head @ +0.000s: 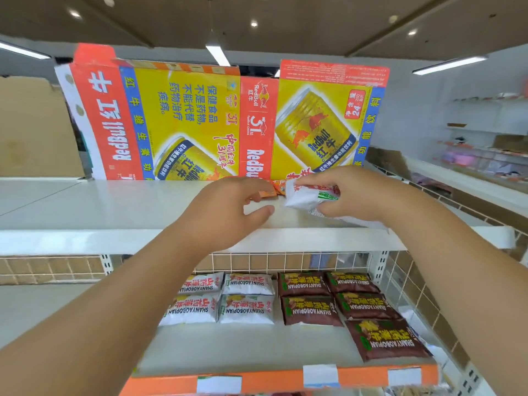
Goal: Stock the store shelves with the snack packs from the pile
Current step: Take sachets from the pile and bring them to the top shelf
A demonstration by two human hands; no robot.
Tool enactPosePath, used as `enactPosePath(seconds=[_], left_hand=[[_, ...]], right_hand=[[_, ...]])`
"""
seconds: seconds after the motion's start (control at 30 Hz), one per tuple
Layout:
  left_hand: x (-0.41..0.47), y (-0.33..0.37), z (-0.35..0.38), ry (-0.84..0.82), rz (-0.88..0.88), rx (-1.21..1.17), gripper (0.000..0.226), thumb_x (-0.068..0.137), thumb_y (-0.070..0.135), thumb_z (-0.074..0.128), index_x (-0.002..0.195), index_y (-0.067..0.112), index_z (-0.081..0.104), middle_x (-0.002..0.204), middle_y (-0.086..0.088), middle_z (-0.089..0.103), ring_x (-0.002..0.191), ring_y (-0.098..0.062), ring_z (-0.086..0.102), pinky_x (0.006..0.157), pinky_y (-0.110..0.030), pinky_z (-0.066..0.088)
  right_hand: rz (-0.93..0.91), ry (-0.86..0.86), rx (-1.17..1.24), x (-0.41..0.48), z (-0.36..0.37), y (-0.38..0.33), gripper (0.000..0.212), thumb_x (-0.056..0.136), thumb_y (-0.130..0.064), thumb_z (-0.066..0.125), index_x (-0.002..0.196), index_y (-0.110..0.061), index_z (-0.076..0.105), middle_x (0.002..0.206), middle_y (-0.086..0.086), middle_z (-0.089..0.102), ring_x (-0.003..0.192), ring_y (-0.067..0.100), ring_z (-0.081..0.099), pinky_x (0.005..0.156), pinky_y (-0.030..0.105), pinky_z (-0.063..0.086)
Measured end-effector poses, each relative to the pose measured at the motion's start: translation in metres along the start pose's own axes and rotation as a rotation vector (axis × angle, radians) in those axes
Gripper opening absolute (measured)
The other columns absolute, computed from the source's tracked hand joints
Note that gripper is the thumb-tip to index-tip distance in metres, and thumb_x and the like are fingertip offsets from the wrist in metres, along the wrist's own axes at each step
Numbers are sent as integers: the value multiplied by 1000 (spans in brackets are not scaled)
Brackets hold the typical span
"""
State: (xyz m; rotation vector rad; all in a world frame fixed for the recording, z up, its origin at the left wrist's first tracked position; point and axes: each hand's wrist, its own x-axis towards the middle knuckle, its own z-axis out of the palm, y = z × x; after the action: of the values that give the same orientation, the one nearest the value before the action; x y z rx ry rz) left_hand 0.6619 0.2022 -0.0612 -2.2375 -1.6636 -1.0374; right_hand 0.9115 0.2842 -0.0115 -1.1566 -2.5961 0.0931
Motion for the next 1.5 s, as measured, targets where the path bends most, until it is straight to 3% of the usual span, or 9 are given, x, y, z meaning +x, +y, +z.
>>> enactPosePath(seconds=[0.13,0.3,0.5,0.6,0.7,0.8,0.9,1.1,1.5], left_hand=[[-36,-11,-29,13,8,-54,34,93,44,67,127,41,64,101,21,64,93,-1,57,80,-27,46],[-112,-52,-56,-31,-48,-66,31,91,46,65,121,41,66,98,19,64,92,-3,58,78,-27,47],[-210,-126,-40,-176,-206,-6,35,88,55,59,120,43,62,105,17,69,101,-13,65,81,-30,49],[-245,-151,-19,-235,-319,17,51,85,57,56,134,40,60,130,10,65,119,-15,60,98,-33,49],[-269,-163,3,-278,-381,36,52,86,55,58,135,39,58,132,8,63,119,-18,59,97,-36,49],[-287,-169,25,-320,-415,28,56,84,57,57,136,37,59,131,9,64,112,-17,62,94,-32,49],[-297,-173,47,-332,-449,24,55,82,58,57,133,36,61,126,6,65,117,-19,59,97,-32,48],[-303,-184,91,-366,-497,18,54,82,55,57,132,35,62,124,9,65,114,-18,60,93,-32,51],[-294,-184,124,-414,-579,56,54,84,53,54,135,36,58,126,12,63,113,-15,58,94,-31,49]], right_hand=[[-11,37,-31,-17,5,-57,66,84,-33,70,116,-83,39,124,-11,62,103,15,62,92,39,53],[-96,8,44,-33,44,-139,61,84,-26,73,131,-59,54,102,-40,52,93,-15,51,79,15,41],[-116,-174,-14,-21,155,-184,61,82,-32,71,137,-53,52,91,-16,51,88,12,53,81,37,49],[-72,-263,10,-9,215,-186,64,77,-41,66,140,-48,52,119,-5,60,110,21,57,93,39,48],[-36,-261,20,0,262,-178,64,80,-38,69,141,-49,51,137,-8,56,125,19,54,100,37,45],[-22,-271,16,5,302,-172,61,83,-39,71,139,-51,51,128,-7,58,118,20,56,89,32,47],[2,-311,-5,11,334,-163,64,78,-64,58,140,-51,49,113,-5,58,108,24,56,85,37,48],[2,-306,-22,25,377,-149,63,85,-34,62,143,-51,44,115,-5,56,108,26,50,91,43,45],[-85,-430,108,40,399,-118,71,84,-26,71,147,-42,43,141,-5,53,125,21,53,99,40,46]])
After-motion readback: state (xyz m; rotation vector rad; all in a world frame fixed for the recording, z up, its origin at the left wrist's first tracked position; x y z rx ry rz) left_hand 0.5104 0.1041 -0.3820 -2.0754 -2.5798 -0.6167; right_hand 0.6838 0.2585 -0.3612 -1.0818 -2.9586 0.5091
